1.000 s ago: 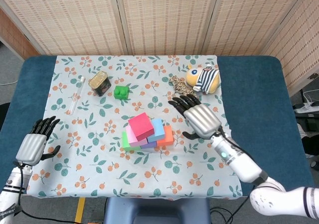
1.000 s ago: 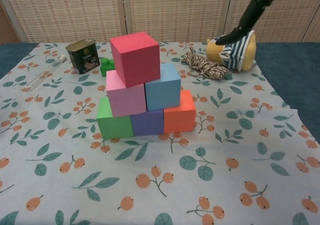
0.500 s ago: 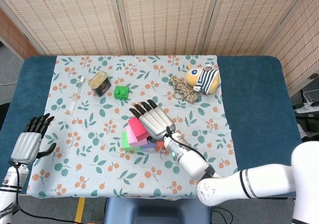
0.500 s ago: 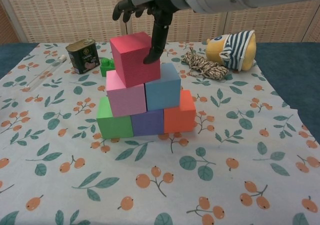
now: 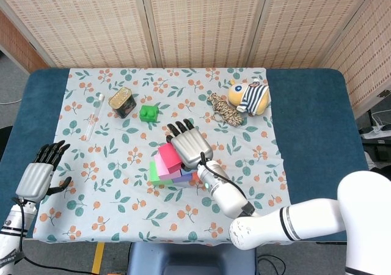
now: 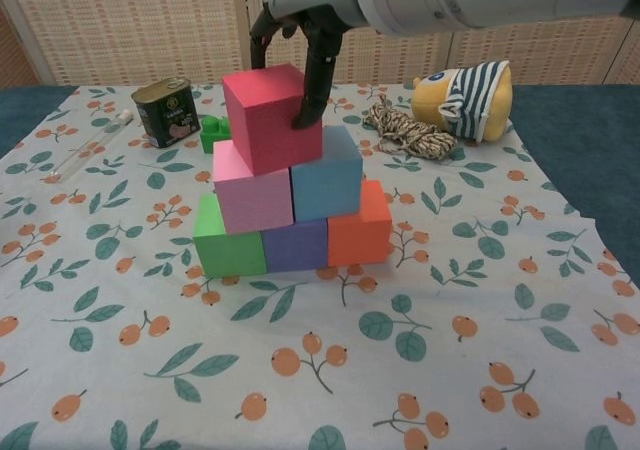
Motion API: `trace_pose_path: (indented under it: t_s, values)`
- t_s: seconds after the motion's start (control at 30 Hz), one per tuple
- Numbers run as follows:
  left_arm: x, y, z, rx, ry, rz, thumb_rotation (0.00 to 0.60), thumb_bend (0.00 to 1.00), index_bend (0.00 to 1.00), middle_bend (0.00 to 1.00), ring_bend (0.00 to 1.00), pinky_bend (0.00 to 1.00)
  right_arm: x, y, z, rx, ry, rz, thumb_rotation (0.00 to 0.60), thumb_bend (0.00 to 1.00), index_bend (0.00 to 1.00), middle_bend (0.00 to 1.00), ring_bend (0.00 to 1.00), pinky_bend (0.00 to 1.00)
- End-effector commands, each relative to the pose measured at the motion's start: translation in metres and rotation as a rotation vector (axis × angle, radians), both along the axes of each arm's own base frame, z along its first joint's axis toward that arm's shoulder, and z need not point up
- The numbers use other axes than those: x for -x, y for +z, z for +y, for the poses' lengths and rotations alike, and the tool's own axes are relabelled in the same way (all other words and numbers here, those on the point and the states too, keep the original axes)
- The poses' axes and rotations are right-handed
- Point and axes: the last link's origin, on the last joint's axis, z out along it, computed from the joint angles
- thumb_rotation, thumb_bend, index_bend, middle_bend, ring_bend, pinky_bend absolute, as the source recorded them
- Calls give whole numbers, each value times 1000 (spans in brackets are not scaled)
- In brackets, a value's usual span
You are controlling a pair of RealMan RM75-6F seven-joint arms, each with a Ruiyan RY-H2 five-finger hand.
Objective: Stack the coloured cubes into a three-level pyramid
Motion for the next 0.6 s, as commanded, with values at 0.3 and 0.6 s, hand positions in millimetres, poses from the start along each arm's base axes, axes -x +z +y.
trace_pose_path:
  t_s: [0.3, 0.6]
  values:
    - [0, -1, 0, 24, -5, -12, 600, 349, 0, 0, 0, 18, -3, 2, 0, 14, -15, -20, 600, 134, 539, 65, 0, 3]
    - [0, 0, 0, 33, -7, -18, 600, 348, 0, 0, 0, 19, -8, 10, 3, 40, -37, -1, 600, 137, 621, 96, 0, 3]
